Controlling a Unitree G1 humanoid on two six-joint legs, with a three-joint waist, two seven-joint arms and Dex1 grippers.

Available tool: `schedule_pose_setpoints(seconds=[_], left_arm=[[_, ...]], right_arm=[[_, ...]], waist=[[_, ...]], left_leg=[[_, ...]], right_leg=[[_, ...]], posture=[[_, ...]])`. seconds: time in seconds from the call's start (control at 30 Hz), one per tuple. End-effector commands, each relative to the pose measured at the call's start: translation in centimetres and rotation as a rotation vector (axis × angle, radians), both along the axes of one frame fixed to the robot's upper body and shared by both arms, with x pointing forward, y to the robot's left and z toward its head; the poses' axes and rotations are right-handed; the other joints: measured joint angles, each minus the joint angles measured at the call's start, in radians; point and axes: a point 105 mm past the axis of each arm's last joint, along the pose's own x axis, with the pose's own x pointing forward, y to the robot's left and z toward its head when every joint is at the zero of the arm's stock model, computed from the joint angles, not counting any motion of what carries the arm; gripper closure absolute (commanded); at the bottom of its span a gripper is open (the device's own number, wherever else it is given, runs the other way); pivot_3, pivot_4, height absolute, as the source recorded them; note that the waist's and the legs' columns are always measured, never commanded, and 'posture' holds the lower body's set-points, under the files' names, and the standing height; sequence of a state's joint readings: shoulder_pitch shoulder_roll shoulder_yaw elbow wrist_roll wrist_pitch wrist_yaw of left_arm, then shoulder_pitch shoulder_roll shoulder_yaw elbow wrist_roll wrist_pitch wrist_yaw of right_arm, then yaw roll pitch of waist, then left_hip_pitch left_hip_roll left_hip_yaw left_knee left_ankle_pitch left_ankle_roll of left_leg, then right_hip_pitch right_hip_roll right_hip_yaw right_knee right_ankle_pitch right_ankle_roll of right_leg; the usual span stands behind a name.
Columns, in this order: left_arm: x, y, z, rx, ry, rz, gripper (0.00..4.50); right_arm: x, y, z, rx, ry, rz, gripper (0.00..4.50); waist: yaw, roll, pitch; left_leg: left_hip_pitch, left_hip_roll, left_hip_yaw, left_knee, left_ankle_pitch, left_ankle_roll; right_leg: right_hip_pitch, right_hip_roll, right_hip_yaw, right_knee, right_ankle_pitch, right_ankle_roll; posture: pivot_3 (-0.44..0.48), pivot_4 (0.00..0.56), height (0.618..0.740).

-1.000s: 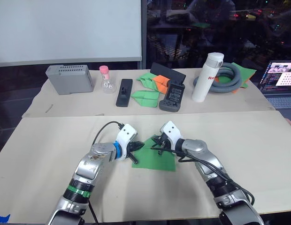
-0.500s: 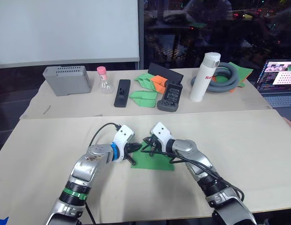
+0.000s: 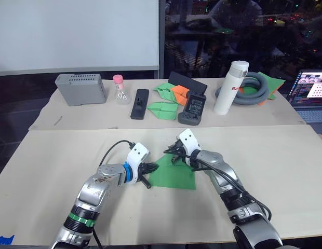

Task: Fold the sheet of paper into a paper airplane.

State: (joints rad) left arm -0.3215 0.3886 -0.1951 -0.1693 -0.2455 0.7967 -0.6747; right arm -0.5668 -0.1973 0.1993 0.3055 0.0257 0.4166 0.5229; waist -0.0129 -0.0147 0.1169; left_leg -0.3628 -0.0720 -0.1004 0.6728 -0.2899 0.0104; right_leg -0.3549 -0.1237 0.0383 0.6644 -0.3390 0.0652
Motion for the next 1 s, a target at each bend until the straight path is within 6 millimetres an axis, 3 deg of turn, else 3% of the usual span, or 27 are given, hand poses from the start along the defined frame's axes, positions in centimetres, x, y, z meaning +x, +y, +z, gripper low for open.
schedule_pose_setpoints(seconds=[0.03, 0.23, 0.47, 0.63, 0.8, 1.0], left_arm=[[-0.7, 0.6, -2.3, 0.045, 0.096, 0.031, 4.45], [-0.1, 0.3, -1.5, 0.014, 0.073, 0.034, 4.45], [0.0, 0.1, -1.4, 0.010, 0.068, 0.026, 4.45], [0.5, -0.5, -1.1, -0.017, 0.056, 0.028, 4.45], [0.8, -0.6, -0.7, -0.035, 0.043, 0.030, 4.45], [0.5, 1.7, -1.5, -0.082, 0.119, 0.134, 4.45]], right_arm=[[-0.6, -0.5, -1.8, 0.018, 0.067, -0.014, 4.50], [-1.2, 1.0, 2.0, 0.181, -0.067, 0.079, 4.50], [-1.8, 0.3, 3.3, 0.149, -0.147, 0.119, 4.50], [-2.3, 0.1, 0.5, 0.031, -0.082, 0.141, 4.50], [-3.4, 0.6, -0.9, -0.012, -0.062, 0.188, 4.50], [-3.6, 0.3, -1.8, -0.081, -0.054, 0.206, 4.50]], waist=[[0.000, 0.000, 0.000], [-0.002, 0.000, 0.000], [0.000, 0.001, 0.001], [0.000, 0.001, 0.001], [-0.004, 0.001, 0.001], [-0.006, 0.001, 0.001]], left_leg=[[0.000, 0.000, 0.000, 0.000, 0.000, 0.000], [-0.003, 0.000, 0.000, -0.001, 0.000, 0.000], [-0.006, 0.000, 0.000, -0.001, 0.001, -0.001], [-0.006, 0.000, 0.000, -0.001, 0.001, -0.001], [-0.006, 0.000, 0.000, -0.001, 0.001, -0.001], [-0.006, 0.001, 0.000, -0.002, 0.001, -0.002]], right_leg=[[0.000, 0.000, 0.000, 0.000, 0.000, 0.000], [0.000, 0.000, 0.001, 0.000, 0.000, 0.000], [-0.002, 0.000, 0.001, 0.000, 0.000, 0.000], [-0.003, 0.001, 0.000, 0.000, 0.000, 0.000], [-0.003, 0.001, 0.001, 0.000, 0.000, 0.000], [-0.004, 0.001, 0.001, 0.000, 0.000, 0.000]], posture=[[0.000, 0.150, 0.740], [0.000, 0.150, 0.740], [0.000, 0.150, 0.740], [0.000, 0.150, 0.740], [0.000, 0.150, 0.740], [0.000, 0.150, 0.740]])
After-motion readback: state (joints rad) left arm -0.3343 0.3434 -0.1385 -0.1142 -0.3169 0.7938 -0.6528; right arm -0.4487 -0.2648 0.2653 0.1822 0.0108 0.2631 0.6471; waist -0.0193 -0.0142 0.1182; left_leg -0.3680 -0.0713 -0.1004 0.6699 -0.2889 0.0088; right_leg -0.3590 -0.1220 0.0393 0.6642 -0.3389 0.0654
